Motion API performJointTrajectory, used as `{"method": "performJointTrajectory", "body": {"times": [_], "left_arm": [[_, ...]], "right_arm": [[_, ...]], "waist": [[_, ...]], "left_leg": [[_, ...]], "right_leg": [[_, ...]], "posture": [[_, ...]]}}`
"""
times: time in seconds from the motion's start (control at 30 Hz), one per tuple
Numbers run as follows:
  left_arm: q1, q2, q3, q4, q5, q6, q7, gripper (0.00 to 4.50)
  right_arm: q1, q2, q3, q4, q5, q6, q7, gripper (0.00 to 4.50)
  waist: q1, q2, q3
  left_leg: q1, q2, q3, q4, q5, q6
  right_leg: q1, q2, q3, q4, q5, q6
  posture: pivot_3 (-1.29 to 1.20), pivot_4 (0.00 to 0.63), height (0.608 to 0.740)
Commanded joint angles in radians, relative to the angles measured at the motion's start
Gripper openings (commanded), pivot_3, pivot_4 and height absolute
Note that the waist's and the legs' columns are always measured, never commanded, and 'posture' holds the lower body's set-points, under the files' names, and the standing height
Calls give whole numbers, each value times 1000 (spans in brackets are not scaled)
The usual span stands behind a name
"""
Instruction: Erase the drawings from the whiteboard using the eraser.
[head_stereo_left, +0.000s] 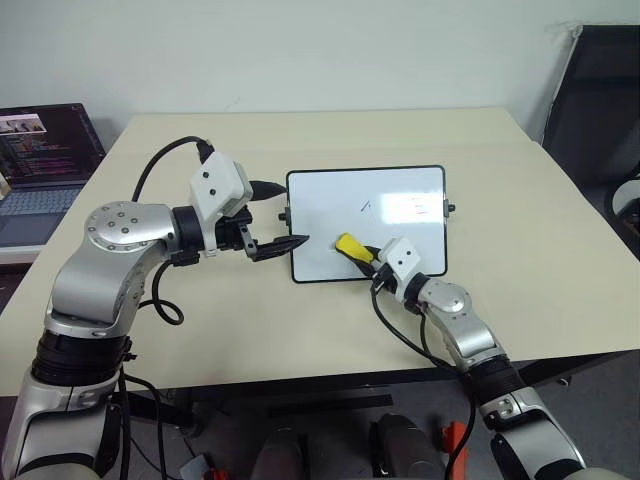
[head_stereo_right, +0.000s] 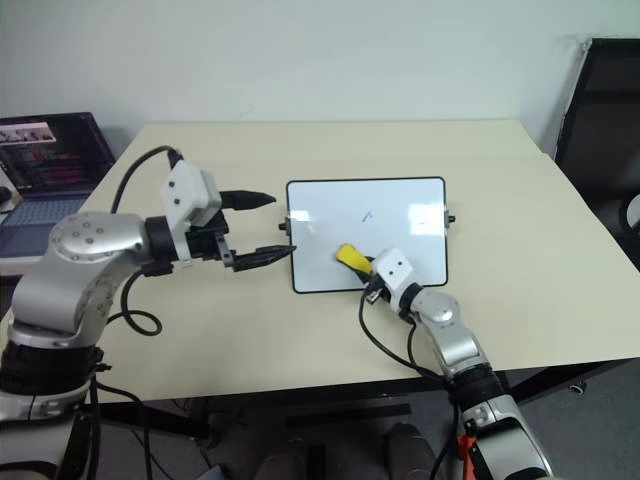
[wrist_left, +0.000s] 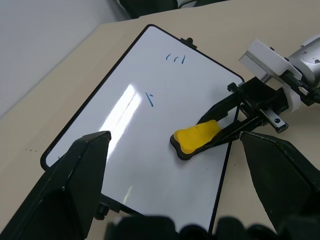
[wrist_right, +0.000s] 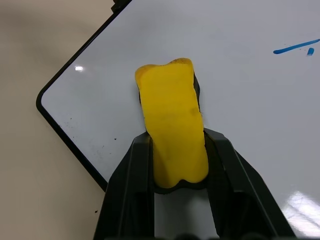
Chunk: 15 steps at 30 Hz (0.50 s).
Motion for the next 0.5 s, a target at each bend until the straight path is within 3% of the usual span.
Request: {"method": "performJointTrajectory", "body": {"times": [0.03, 0.2, 0.5], "left_arm": [[-18, 8, 19, -8, 1, -15, 2, 4500], [-19, 6, 17, -8, 1, -14, 4, 4500], [-17, 5, 17, -12, 0, -14, 4, 4500]], "right_arm": [[-44, -12, -76, 83, -41, 3, -144, 995], [-103, -26, -121, 169, -79, -15, -305, 994], [-103, -28, -123, 206, -95, 8, -350, 993]], "waist": [[0, 0, 0], [6, 0, 0], [18, -4, -2]], "left_leg": [[0, 0, 0, 0, 0, 0], [0, 0, 0, 0, 0, 0], [0, 0, -1, 0, 0, 0]], "right_leg": [[0, 0, 0, 0, 0, 0], [0, 0, 0, 0, 0, 0], [0, 0, 0, -2, 0, 0]], "posture": [[0, 150, 740], [0, 150, 740], [0, 150, 740]]}}
